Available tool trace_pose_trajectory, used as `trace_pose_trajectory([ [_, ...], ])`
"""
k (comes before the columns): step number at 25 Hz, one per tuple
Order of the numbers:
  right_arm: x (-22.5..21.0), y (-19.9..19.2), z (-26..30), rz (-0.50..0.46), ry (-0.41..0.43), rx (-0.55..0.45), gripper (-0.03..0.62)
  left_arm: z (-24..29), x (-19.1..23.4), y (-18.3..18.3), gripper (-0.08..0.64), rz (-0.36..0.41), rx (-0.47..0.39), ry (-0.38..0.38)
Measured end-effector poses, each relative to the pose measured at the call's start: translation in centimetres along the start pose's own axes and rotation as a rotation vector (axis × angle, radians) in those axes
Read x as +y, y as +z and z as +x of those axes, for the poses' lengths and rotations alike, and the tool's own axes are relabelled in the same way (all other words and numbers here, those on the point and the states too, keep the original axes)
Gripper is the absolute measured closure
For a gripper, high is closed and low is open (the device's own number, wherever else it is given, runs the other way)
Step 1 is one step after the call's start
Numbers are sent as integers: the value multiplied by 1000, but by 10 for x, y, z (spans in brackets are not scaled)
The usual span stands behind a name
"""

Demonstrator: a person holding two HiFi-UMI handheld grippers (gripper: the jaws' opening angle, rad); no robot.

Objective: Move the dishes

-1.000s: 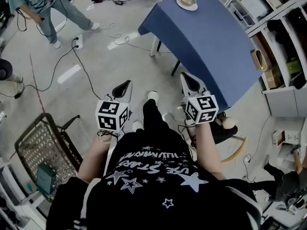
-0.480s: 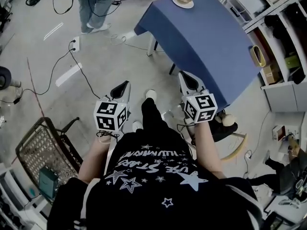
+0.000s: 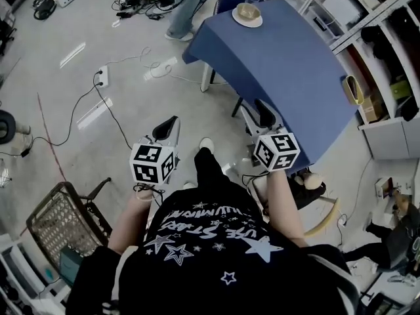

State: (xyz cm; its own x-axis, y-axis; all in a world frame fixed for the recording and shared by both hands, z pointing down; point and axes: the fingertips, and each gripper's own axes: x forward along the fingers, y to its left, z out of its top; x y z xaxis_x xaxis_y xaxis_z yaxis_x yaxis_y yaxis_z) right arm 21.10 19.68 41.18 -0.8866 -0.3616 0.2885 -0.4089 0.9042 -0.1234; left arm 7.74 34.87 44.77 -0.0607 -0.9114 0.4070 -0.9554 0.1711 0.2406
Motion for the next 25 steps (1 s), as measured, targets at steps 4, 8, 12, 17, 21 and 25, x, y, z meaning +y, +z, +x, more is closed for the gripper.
trace_pose_trajectory([
  [4,-32,7,44,33,4,25,314,42,16,23,538,4,15,-5],
  [8,-64,25,90,50,1,31,296,85,31,53,538,21,23,-13],
  [12,-96,43,131,65,-6,29,281,123,46,85,538,32,15,-14],
  [17,-136,63,166,64,-22,29,273,173,61,112,538,35,16,-22],
  [21,-170,70,181,76,-43,30,273,211,63,130,538,46,8,-40],
  [25,-191,68,189,82,-56,49,273,235,63,139,538,41,4,-49],
])
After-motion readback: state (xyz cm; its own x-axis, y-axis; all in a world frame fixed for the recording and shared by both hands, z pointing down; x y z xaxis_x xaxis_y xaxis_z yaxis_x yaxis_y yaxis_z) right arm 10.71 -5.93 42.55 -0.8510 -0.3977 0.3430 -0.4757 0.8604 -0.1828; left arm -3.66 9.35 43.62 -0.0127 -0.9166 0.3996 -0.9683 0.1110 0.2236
